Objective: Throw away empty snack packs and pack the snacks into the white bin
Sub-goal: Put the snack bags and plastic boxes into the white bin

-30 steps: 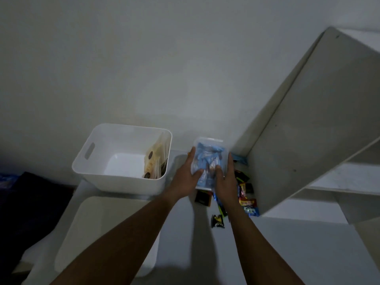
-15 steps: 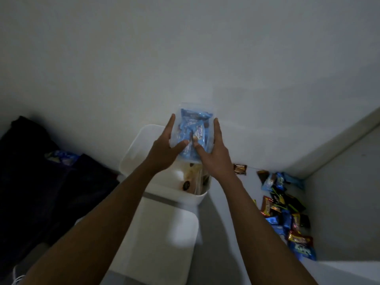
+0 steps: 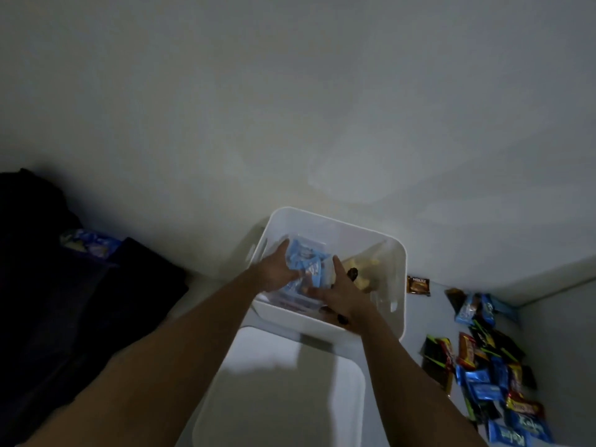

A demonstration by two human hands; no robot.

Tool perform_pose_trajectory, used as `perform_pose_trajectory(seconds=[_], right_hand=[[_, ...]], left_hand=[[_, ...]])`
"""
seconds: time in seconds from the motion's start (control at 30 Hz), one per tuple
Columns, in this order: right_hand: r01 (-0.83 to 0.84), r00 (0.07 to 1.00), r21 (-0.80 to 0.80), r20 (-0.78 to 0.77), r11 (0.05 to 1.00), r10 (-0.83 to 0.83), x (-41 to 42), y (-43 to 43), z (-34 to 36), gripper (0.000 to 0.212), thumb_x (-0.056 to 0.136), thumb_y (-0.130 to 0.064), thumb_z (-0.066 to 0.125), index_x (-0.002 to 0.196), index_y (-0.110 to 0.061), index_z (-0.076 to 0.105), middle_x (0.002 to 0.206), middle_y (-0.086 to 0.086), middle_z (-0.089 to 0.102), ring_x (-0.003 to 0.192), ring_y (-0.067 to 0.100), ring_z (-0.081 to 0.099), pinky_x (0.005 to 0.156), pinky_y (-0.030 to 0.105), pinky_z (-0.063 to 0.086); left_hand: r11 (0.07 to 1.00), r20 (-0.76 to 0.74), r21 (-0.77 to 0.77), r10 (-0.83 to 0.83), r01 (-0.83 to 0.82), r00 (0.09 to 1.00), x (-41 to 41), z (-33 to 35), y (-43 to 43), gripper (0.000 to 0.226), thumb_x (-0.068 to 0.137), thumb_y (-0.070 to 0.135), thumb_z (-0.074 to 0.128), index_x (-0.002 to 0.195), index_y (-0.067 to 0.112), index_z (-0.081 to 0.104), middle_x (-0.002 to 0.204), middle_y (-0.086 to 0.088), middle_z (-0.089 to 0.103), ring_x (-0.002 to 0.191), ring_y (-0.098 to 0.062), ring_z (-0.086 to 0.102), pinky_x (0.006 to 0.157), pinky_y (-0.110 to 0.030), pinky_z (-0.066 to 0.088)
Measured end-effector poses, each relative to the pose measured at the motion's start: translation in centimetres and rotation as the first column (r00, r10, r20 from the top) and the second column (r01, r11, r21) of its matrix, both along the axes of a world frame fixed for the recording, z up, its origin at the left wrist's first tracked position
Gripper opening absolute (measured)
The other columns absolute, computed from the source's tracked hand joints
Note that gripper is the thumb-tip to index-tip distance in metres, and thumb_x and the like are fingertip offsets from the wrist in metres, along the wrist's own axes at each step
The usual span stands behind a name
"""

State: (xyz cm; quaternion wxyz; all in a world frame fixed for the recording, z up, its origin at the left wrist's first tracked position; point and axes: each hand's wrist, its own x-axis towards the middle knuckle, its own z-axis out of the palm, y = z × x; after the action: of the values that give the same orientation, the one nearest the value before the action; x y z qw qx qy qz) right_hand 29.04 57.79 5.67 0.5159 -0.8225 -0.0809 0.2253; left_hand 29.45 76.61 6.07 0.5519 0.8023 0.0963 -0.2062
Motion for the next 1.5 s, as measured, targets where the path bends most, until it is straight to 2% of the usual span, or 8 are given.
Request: perform_pose_trajectory(seconds=[0.1, 0.2, 0.3, 0.43, 0.53, 0.77, 1.17, 1.5], right_hand=[[-0.007, 1.000, -0.098, 0.022, 0.995, 0.009, 0.0, 0.9, -1.2, 0.053, 0.079, -0.002, 0.080, 0.115, -0.024, 0.047, 0.111, 0.013, 0.066, 0.101, 0.026, 0.069, 0.077, 0.035, 0.061], [-0.011, 0.997, -0.092, 0.073, 0.996, 0.017, 0.4, 1.8, -2.9, 0.077, 0.068, 0.018, 0.081, 0.129, 0.004, 0.036, 0.116, 0.004, 0.054, 0.103, -0.012, 0.060, 0.085, 0.006, 0.047], [0.003, 0.999, -0.122, 0.047, 0.992, 0.003, 0.5, 2.6, -3.5, 0.090, 0.070, 0.004, 0.086, 0.137, -0.013, 0.029, 0.136, 0.005, 0.046, 0.123, 0.003, 0.051, 0.110, 0.024, 0.042], [-0.050, 0.999, -0.212, -0.028, 0.976, 0.045, 0.6, 2.9, -4.8, 0.117, 0.067, -0.020, 0.092, 0.153, -0.006, 0.015, 0.153, 0.007, 0.038, 0.141, 0.020, 0.039, 0.119, 0.041, 0.034], [-0.032, 0.996, -0.213, -0.086, 0.977, 0.014, 0.9, 2.4, -5.9, 0.121, 0.066, -0.017, 0.092, 0.155, -0.004, 0.011, 0.151, 0.005, 0.042, 0.136, 0.010, 0.044, 0.112, 0.020, 0.040], [-0.166, 0.974, -0.257, -0.193, 0.952, 0.117, 1.8, 4.9, -7.2, 0.154, 0.057, -0.058, 0.085, 0.151, -0.015, -0.030, 0.157, 0.006, 0.036, 0.139, 0.021, 0.044, 0.118, 0.046, 0.033], [-0.105, 0.980, -0.383, -0.197, 0.918, 0.030, 1.6, 7.2, -5.1, 0.109, 0.086, -0.035, 0.075, 0.157, -0.009, -0.004, 0.160, 0.007, 0.018, 0.146, 0.022, 0.025, 0.106, 0.015, 0.014], [0.103, 0.994, -0.339, 0.005, 0.935, -0.108, 0.2, 4.9, -2.0, 0.104, 0.087, -0.029, 0.075, 0.159, -0.014, 0.002, 0.149, 0.014, 0.047, 0.132, 0.032, 0.051, 0.107, 0.036, 0.040]], left_hand=[[0.994, -0.064, 0.097, -0.048, 0.054, 0.997, 0.2, -1.8, 0.2, 0.099, 0.091, 0.003, 0.065, 0.156, 0.011, -0.009, 0.156, -0.011, 0.034, 0.134, -0.027, 0.046, 0.096, -0.026, 0.042], [0.976, -0.184, 0.173, -0.098, 0.130, 0.978, 0.7, -2.8, 0.3, 0.103, 0.095, 0.016, 0.063, 0.152, 0.018, -0.023, 0.158, -0.012, 0.031, 0.134, -0.032, 0.047, 0.098, -0.030, 0.042], [0.879, -0.214, 0.399, -0.187, 0.261, 0.959, 1.3, -2.3, 0.5, 0.097, 0.095, 0.035, 0.061, 0.156, 0.016, -0.012, 0.158, -0.016, 0.032, 0.135, -0.036, 0.045, 0.107, -0.038, 0.040], [0.787, 0.330, 0.616, -0.247, -0.010, 0.911, -0.3, 0.8, 0.7, 0.050, 0.098, 0.040, 0.048, 0.145, 0.023, 0.044, 0.135, -0.005, 0.061, 0.118, -0.027, 0.060, 0.098, -0.039, 0.048], [0.822, 0.698, 0.496, -0.188, -0.278, 0.691, -1.2, 1.1, 2.5, 0.039, 0.098, 0.036, 0.042, 0.129, 0.022, 0.060, 0.123, -0.001, 0.067, 0.108, -0.025, 0.065, 0.089, -0.039, 0.050], [0.886, 0.485, 0.396, 0.021, -0.241, 0.874, -1.9, -1.8, 3.5, 0.058, 0.102, 0.022, 0.045, 0.156, 0.014, 0.023, 0.161, -0.006, 0.029, 0.140, -0.028, 0.042, 0.108, -0.040, 0.040], [0.878, 0.438, 0.412, 0.043, -0.243, 0.898, -1.9, -1.0, 3.3, 0.056, 0.100, 0.015, 0.044, 0.154, 0.017, 0.030, 0.161, 0.001, 0.030, 0.141, -0.022, 0.041, 0.110, -0.036, 0.039], [0.817, 0.418, 0.534, -0.031, -0.218, 0.908, -1.7, -0.6, 3.2, 0.056, 0.095, 0.030, 0.057, 0.147, 0.016, 0.041, 0.154, -0.004, 0.043, 0.139, -0.025, 0.043, 0.114, -0.042, 0.038]])
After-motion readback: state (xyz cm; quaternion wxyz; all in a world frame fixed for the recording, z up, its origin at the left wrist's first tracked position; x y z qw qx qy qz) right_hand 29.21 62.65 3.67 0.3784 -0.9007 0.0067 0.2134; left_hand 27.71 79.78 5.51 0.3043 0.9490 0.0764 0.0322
